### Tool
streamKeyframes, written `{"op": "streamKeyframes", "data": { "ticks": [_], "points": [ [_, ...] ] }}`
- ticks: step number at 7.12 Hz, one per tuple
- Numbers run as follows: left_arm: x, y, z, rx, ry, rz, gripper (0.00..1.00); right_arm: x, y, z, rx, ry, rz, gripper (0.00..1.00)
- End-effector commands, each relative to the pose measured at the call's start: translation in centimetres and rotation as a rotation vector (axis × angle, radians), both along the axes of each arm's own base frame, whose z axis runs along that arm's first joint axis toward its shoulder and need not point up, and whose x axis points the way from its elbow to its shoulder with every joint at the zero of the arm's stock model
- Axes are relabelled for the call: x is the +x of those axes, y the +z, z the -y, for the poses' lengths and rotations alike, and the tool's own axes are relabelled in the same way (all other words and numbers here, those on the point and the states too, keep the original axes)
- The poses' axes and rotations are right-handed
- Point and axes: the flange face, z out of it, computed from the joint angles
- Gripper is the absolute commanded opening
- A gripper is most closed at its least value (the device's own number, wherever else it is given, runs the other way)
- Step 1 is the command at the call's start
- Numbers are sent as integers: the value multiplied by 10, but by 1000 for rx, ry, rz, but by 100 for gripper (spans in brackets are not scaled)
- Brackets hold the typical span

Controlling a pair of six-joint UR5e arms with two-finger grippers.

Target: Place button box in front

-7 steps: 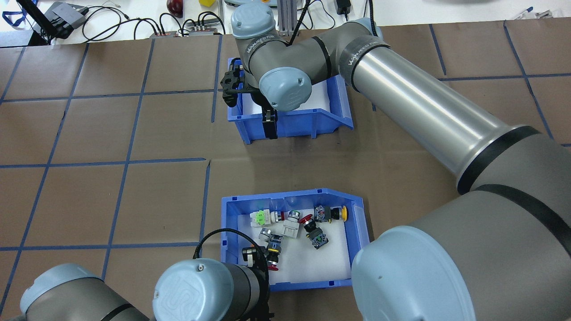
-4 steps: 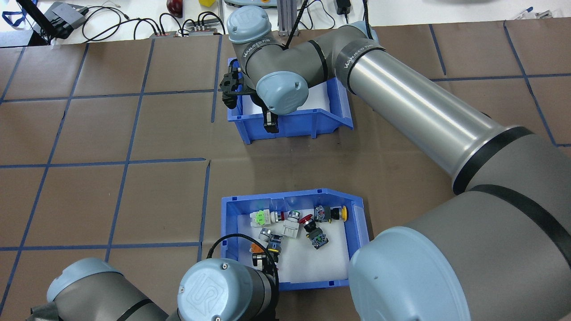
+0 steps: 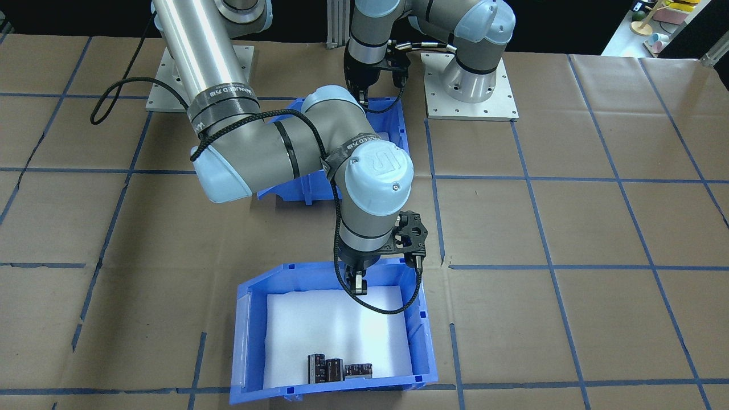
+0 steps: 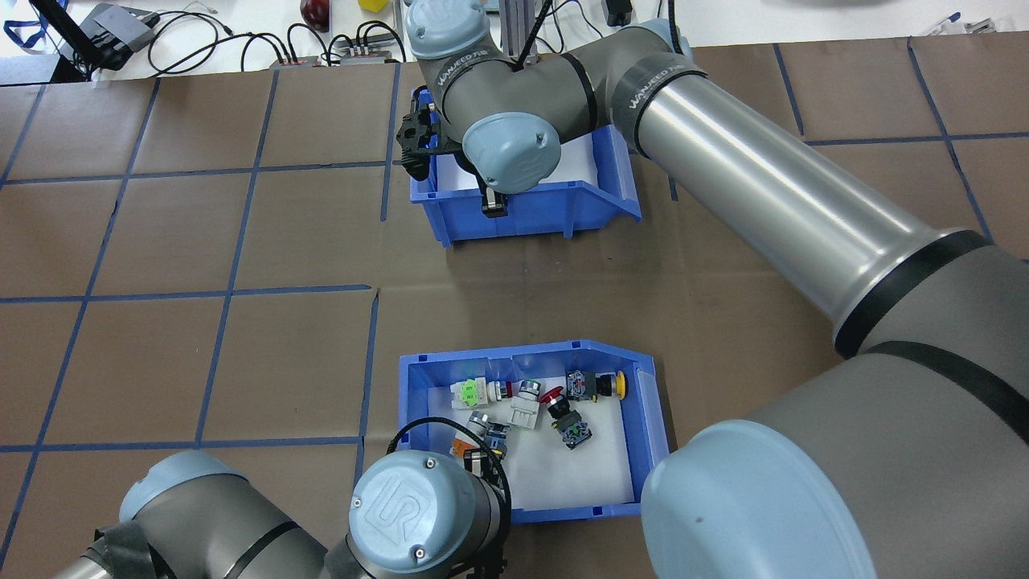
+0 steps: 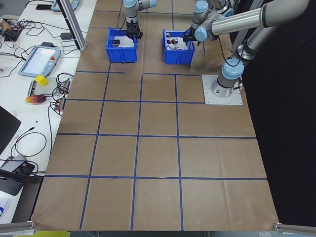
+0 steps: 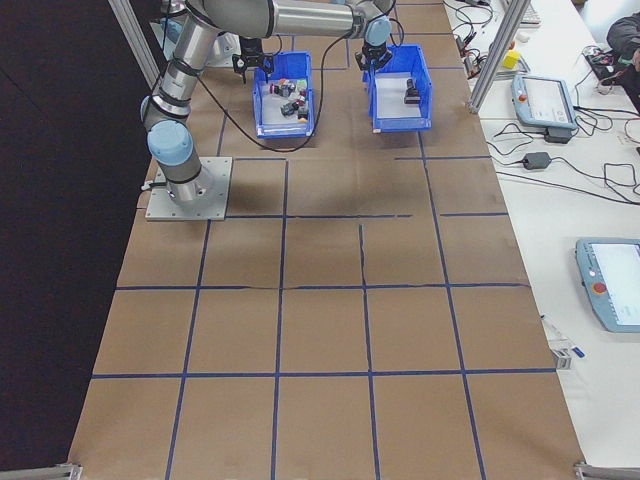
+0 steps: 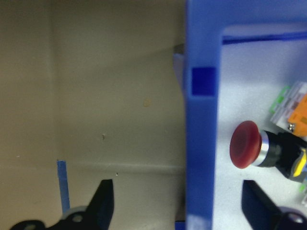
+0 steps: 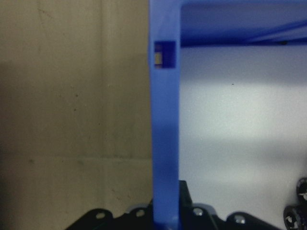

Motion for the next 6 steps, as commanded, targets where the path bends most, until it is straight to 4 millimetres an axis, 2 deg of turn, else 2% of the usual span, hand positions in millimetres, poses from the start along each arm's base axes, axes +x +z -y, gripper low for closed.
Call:
{"op": "streamKeyframes", "data": {
  "ticks": [1,2,3,5,6],
  "points": [
    [3,-3,3,-20,-3,39,48,-75,44,15,29,28,-54,3],
    [2,-2,4,-24,-6,36,34,-120,55,25,53,28,-59,3],
    [0,3,8,-50,-4,18,27,-164,57,28,78,16,-61,3],
    [-4,8,10,-71,-1,-16,8,-254,65,21,100,-50,-58,3],
    [-5,10,12,-87,-4,-28,0,-296,77,12,97,-72,-42,4]
  ]
}}
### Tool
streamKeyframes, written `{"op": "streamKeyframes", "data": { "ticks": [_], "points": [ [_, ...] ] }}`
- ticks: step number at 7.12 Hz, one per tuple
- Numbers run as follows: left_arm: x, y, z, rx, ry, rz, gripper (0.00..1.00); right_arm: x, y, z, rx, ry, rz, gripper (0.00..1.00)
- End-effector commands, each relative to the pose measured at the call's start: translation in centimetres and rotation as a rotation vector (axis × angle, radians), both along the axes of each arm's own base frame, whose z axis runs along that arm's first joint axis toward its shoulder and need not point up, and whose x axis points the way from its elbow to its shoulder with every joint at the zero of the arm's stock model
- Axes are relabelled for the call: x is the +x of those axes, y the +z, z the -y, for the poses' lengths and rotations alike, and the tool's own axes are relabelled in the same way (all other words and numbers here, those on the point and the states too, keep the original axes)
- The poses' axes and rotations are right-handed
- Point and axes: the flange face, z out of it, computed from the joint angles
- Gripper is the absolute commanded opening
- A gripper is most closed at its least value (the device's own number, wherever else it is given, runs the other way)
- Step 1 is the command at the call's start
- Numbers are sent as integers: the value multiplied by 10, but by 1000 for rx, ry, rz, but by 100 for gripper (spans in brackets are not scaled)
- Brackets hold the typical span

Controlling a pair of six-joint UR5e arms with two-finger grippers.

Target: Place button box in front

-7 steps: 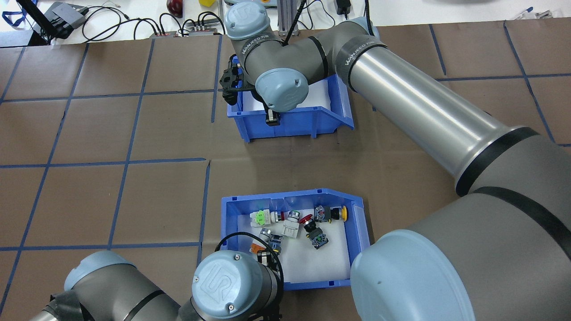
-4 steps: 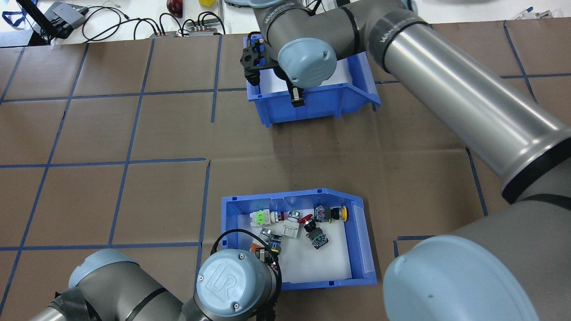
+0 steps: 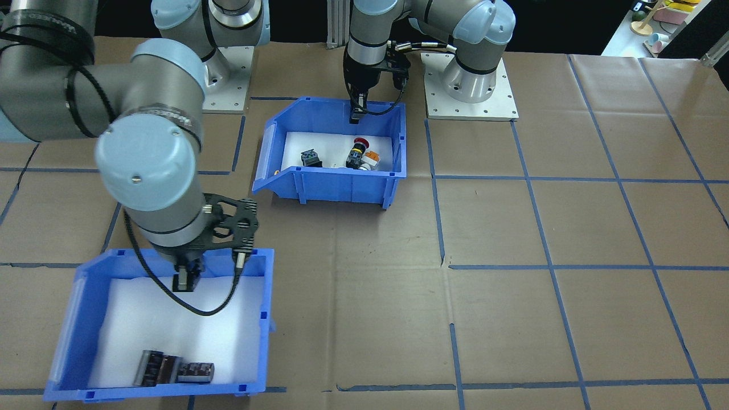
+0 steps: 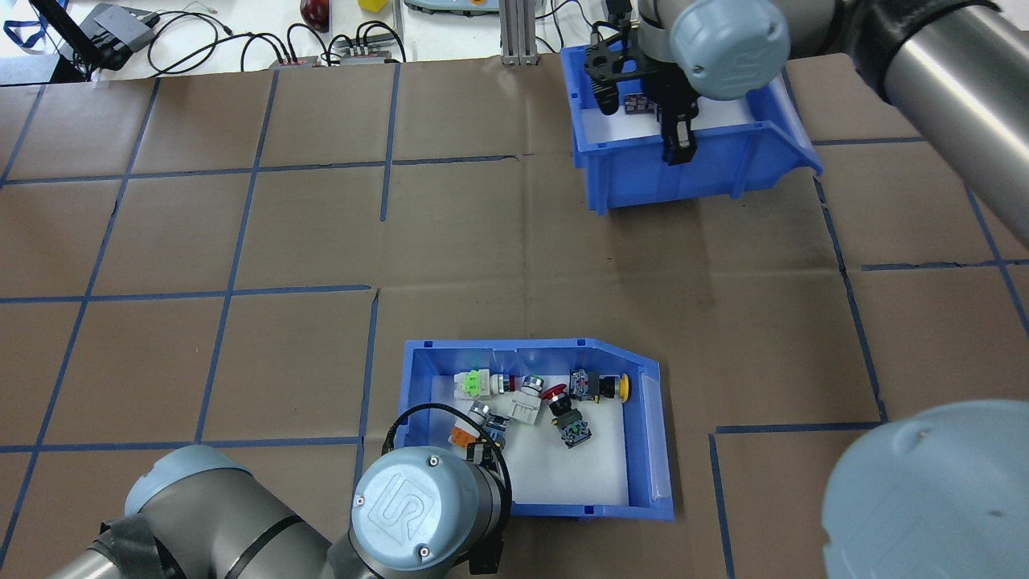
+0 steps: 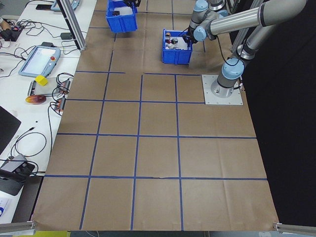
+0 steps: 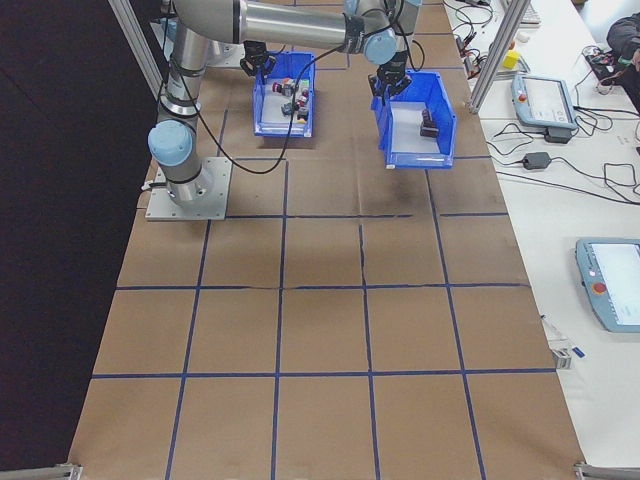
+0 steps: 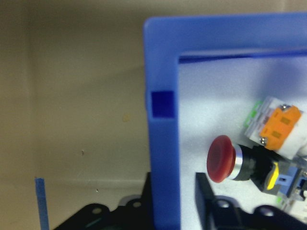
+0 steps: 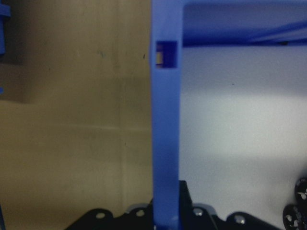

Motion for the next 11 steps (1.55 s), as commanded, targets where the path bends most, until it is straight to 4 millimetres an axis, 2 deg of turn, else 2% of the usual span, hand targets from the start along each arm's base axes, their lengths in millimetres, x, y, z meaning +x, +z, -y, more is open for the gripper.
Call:
{"op": "streamKeyframes", "data": {
  "ticks": [1,3,4,5,6,7,8,9,11],
  "points": [
    [-2,5,2,-31,-11,-15,0,-77,10,-20,16,-36,16,4],
    [-8,35,26,-107,-36,-25,0,-117,13,-41,24,-16,24,4],
    [2,43,42,-152,-69,10,0,-144,16,-52,29,-31,27,4],
    [25,47,74,-163,-31,19,0,-155,12,-65,42,-44,37,4],
    [46,49,110,-163,15,26,0,-153,9,-80,41,-48,51,4],
    [50,47,146,-162,23,32,0,-151,8,-96,26,-51,48,4],
    [41,51,185,-175,36,25,0,-156,4,-109,23,-65,51,4],
    [29,43,231,-167,39,23,0,-163,0,-119,28,-49,70,4],
    [6,19,305,-149,42,-8,0,-178,1,-124,15,-3,69,4]
  ]
}}
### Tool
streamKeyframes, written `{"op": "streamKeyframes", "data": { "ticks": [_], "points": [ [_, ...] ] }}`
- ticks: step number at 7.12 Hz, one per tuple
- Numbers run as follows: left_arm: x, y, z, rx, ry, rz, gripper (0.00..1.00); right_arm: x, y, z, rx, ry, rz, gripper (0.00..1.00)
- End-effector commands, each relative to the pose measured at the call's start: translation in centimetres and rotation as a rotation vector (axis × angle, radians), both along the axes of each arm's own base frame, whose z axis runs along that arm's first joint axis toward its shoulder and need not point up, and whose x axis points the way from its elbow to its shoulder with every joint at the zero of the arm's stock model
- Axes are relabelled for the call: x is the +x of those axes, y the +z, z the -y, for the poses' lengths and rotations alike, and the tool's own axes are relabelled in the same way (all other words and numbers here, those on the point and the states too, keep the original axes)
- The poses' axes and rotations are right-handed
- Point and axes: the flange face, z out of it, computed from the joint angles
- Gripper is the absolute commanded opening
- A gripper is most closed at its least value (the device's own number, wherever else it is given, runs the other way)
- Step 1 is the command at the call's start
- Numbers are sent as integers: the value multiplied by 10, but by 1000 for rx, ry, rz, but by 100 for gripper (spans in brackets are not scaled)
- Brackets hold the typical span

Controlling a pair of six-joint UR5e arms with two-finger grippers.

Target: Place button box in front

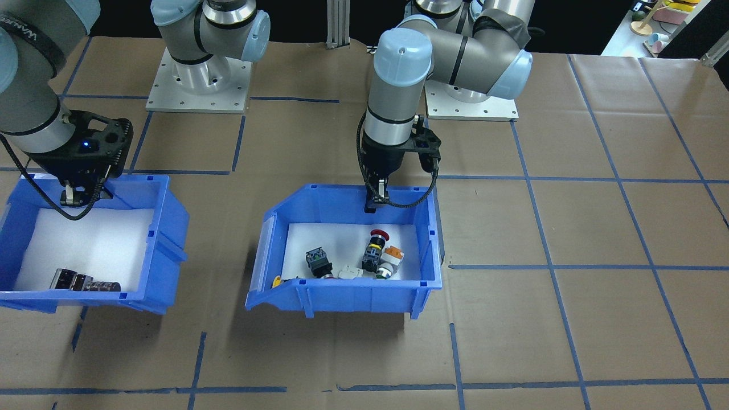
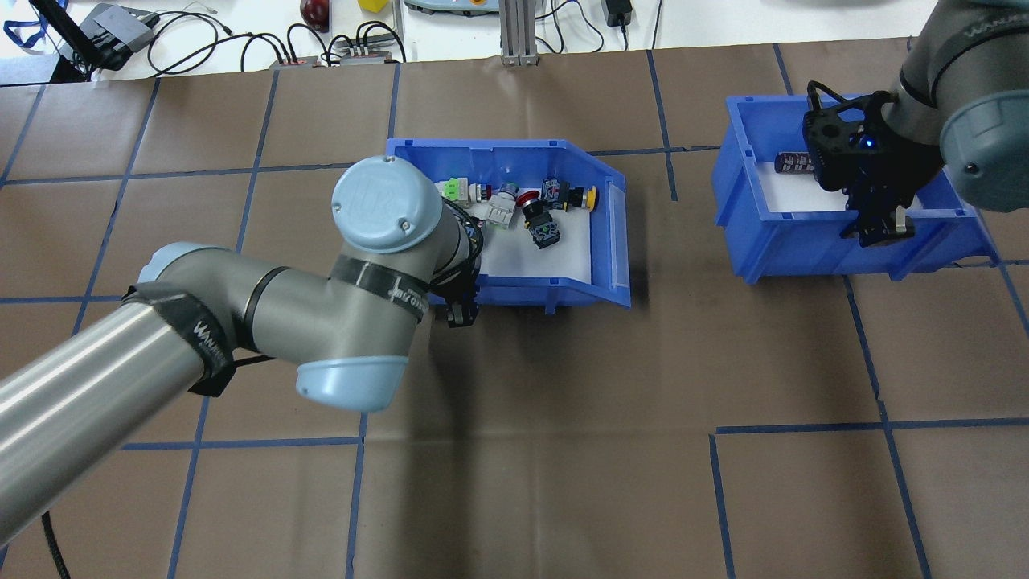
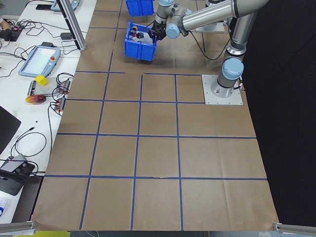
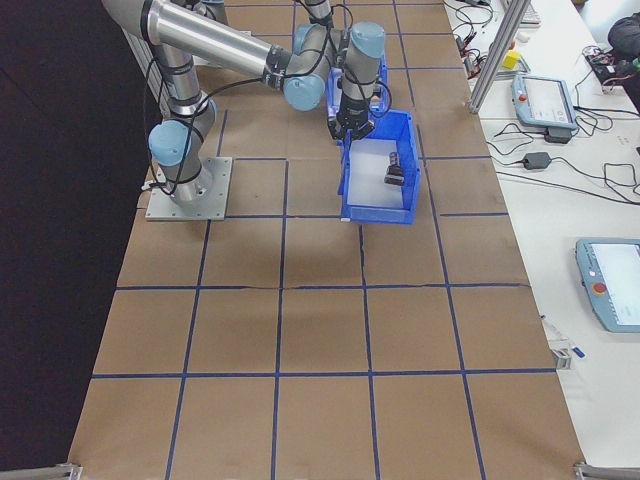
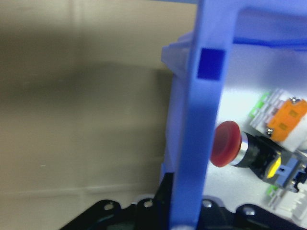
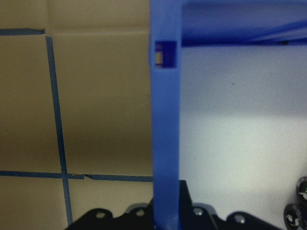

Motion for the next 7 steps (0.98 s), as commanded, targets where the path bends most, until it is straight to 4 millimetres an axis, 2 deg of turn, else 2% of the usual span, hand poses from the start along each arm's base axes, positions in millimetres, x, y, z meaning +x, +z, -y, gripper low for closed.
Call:
{"op": "streamKeyframes", "data": {
  "ticks": [1,2,3,5,7],
  "points": [
    [-26,-25,79,-29,4,-25,0,-7,0,-4,-5,26,3,4],
    [-36,-31,102,-37,4,-31,0,-7,-1,-4,-3,28,4,5],
    [-42,-23,110,-57,0,-33,0,-6,-1,-5,-1,28,4,5],
    [-43,-28,104,-35,27,-39,0,-6,-1,-5,-3,25,4,5],
    [-55,-25,95,18,110,-137,0,-4,-3,-5,-1,20,15,5]
  ]
}}
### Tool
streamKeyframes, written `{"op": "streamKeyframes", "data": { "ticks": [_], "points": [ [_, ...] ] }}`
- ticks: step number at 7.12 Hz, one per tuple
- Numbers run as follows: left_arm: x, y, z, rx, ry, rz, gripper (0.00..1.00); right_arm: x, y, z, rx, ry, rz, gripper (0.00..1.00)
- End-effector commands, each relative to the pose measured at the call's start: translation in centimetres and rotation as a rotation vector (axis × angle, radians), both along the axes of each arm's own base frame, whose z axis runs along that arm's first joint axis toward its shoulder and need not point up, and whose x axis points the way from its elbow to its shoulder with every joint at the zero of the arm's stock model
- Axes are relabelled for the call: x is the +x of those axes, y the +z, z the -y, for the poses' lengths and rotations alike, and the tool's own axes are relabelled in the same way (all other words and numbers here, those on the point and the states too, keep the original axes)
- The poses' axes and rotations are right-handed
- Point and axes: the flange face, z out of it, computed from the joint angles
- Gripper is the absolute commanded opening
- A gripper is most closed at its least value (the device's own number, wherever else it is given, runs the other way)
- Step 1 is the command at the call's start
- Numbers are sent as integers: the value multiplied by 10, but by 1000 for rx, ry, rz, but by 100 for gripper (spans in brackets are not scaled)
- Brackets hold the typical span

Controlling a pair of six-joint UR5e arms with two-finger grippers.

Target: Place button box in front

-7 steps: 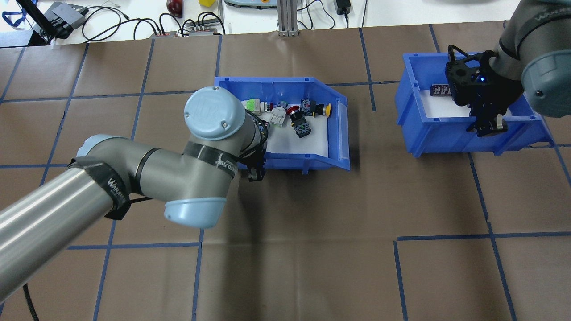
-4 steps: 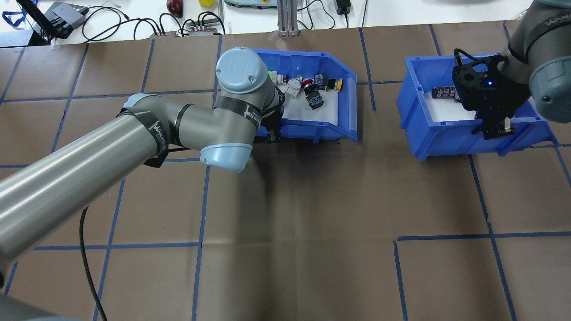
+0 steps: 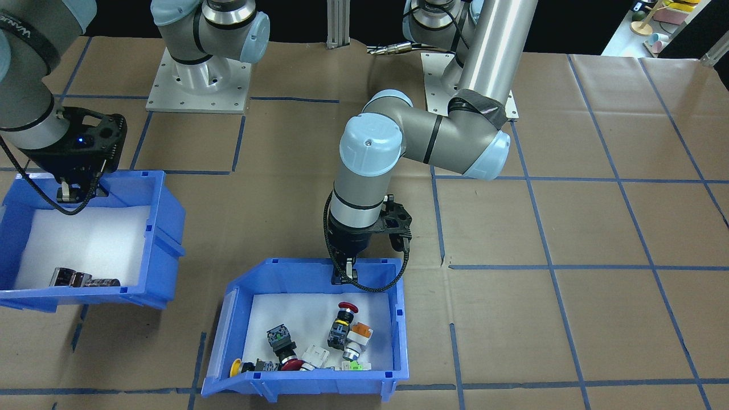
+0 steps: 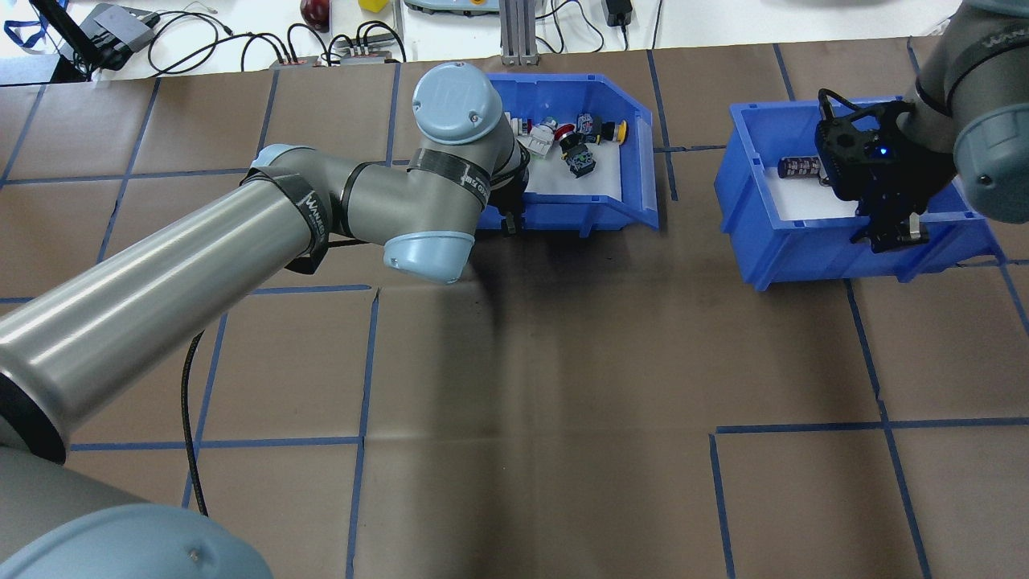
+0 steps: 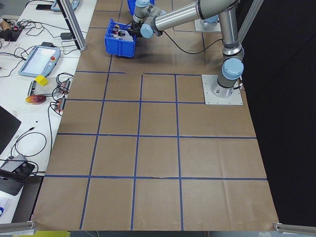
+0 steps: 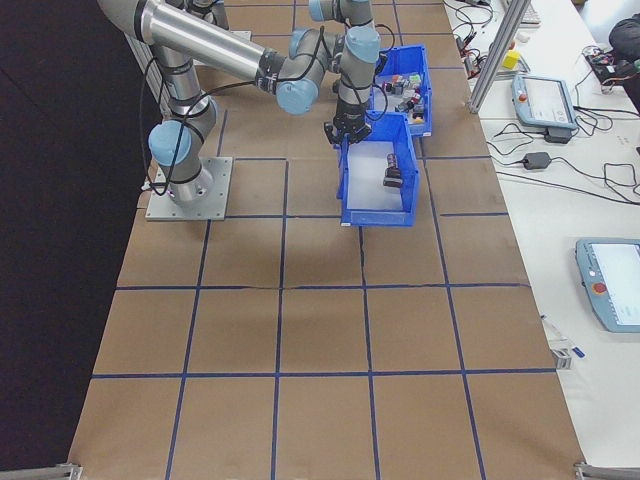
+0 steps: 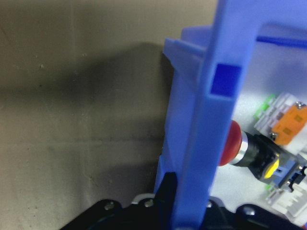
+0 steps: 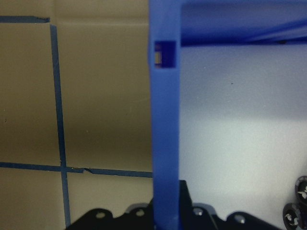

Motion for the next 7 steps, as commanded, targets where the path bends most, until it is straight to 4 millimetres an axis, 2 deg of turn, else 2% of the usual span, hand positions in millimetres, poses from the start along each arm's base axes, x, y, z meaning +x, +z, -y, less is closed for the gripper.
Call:
{"op": "streamKeyframes", "data": {
  "ticks": [1,2,5,7],
  "points": [
    [-12,0,-11,45,57,-62,0,2,-3,-2,5,-5,10,5],
    [-14,-4,-13,55,55,-57,0,3,-3,-4,5,-5,10,5],
    [-13,0,-11,75,38,-33,3,6,-4,-18,7,-5,10,5],
    [-12,-3,-10,69,-2,-15,3,11,-8,-34,18,-10,13,5]
  ]
}}
